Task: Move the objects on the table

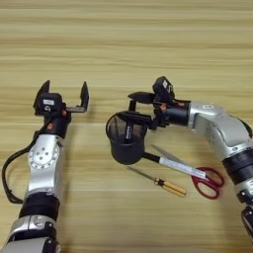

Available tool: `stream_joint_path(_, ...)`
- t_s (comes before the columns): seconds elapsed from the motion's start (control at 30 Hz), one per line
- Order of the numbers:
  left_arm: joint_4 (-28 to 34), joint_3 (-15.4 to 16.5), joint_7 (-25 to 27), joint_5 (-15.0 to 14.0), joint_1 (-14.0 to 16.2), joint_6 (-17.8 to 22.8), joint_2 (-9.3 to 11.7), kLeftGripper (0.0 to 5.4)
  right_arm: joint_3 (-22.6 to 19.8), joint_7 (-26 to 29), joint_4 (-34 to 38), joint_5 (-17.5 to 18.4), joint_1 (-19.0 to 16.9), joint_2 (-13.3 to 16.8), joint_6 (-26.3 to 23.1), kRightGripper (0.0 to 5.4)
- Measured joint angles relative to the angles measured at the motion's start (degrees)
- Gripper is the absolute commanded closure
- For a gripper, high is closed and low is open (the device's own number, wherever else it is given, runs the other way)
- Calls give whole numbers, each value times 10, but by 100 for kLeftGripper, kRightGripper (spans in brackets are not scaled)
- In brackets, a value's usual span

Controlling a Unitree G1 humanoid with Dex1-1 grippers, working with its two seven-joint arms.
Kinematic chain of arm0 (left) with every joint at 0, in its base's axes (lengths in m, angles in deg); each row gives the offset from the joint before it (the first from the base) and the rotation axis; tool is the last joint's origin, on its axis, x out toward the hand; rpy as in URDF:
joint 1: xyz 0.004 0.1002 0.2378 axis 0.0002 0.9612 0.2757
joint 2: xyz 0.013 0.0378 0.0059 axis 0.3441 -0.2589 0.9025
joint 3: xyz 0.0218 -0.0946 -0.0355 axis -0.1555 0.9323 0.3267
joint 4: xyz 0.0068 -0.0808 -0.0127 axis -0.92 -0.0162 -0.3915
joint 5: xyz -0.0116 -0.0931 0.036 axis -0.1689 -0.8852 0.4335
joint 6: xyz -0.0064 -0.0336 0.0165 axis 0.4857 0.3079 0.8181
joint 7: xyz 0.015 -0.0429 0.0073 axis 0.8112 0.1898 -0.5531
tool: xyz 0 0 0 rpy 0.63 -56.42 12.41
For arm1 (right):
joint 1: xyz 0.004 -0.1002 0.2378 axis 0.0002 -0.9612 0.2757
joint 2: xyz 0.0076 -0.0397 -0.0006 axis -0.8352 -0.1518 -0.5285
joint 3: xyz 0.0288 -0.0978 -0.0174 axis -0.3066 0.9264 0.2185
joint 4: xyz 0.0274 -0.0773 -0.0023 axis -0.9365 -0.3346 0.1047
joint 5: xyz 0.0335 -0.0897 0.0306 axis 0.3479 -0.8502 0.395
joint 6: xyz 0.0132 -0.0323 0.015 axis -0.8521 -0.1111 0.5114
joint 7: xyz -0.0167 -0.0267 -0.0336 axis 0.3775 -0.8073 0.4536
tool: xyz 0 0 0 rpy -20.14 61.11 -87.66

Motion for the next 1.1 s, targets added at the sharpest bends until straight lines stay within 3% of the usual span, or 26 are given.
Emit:
stream_joint_path(0.87, 0, -1, -3, 1, 0, -7, 0, 0, 6, 14, 5, -8, -2, 0, 0, 425)
stream_joint_path(1.1, 0, -2, -6, 1, 0, -7, 0, 0, 6, 15, 34, -4, -7, 0, -3, 461)
